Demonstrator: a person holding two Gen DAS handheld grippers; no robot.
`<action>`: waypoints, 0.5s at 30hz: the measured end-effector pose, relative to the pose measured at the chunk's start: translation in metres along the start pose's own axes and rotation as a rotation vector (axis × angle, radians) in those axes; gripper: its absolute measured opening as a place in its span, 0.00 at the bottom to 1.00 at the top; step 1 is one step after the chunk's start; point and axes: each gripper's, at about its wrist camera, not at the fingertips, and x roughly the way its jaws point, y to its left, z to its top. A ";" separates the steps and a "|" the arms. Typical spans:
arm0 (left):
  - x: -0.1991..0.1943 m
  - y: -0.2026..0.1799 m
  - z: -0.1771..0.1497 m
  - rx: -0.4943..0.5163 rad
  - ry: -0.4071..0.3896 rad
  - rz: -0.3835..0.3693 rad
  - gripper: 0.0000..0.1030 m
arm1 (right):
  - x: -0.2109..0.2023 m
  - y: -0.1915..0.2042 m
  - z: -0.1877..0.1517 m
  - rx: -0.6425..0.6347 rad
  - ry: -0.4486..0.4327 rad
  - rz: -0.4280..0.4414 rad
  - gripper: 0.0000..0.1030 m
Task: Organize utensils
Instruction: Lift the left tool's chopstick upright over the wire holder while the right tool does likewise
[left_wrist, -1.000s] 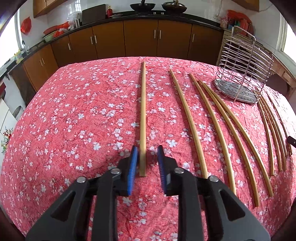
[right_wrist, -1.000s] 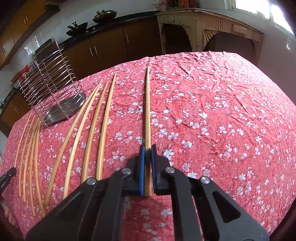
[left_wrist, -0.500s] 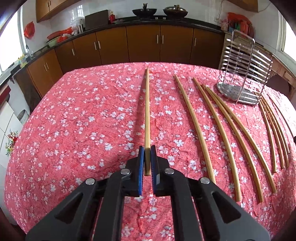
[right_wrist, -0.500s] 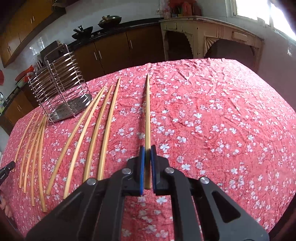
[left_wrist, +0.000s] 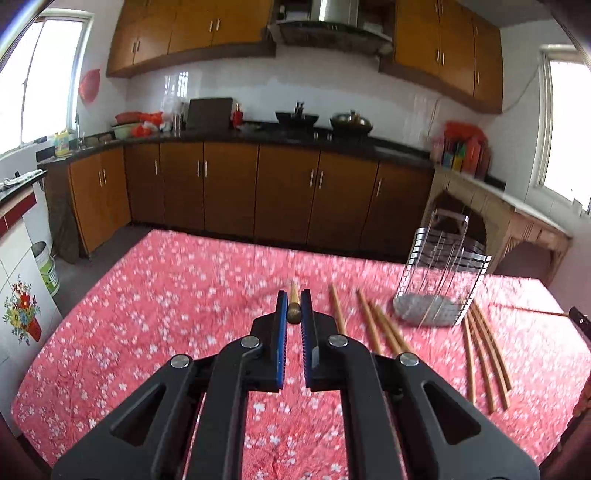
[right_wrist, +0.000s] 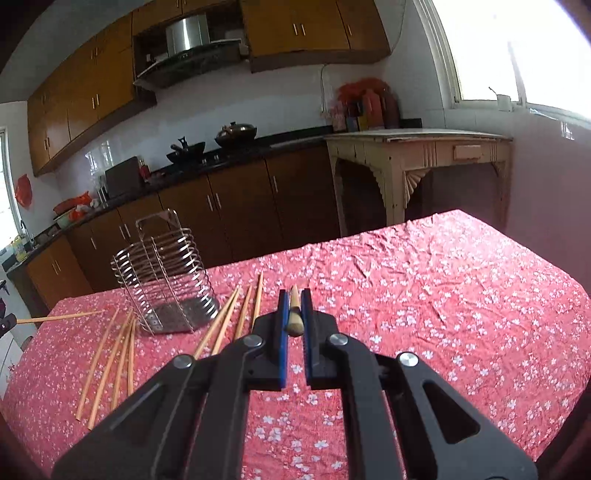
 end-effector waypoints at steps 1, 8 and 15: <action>-0.002 0.000 0.004 -0.006 -0.014 -0.001 0.07 | -0.002 0.000 0.004 0.002 -0.018 0.002 0.07; -0.010 -0.005 0.025 -0.029 -0.080 -0.013 0.07 | -0.009 0.004 0.034 0.007 -0.118 0.015 0.07; -0.002 -0.005 0.034 -0.034 -0.096 -0.005 0.07 | 0.000 0.012 0.048 -0.016 -0.137 0.012 0.07</action>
